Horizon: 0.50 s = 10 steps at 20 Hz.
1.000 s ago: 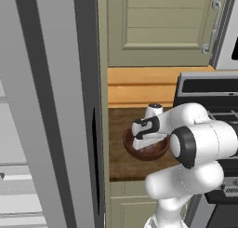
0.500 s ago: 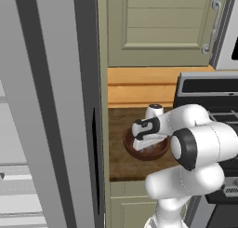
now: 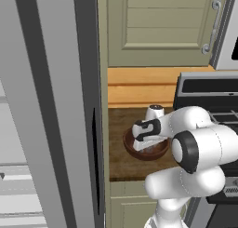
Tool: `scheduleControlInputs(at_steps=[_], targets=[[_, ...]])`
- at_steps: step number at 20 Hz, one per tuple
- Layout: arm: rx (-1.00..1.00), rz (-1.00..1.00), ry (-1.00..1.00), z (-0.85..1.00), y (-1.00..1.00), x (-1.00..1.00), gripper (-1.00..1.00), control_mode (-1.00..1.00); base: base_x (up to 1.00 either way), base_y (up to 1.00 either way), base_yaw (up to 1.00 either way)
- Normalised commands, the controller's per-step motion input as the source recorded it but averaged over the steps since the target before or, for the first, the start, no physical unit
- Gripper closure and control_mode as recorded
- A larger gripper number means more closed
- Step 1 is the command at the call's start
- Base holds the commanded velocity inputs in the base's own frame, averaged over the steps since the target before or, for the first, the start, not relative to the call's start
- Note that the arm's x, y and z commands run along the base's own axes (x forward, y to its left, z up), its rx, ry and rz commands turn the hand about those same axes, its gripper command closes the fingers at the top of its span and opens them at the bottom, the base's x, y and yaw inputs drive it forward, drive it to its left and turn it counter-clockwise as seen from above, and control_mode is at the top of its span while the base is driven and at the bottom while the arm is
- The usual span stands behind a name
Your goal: Grab a lemon wedge from the fridge and one ice cube from the ice bowl, and put them in the glass of lemonade.
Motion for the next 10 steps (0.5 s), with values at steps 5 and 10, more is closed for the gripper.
scheduleControlInputs(at_steps=[5,10], targets=[[0.00,0.00,-0.02,0.00,0.00,-0.14,-1.00,-1.00,0.00,0.00,0.00],[0.00,0.00,-0.03,0.00,0.00,-0.07,-1.00,-1.00,0.00,0.00,0.00]])
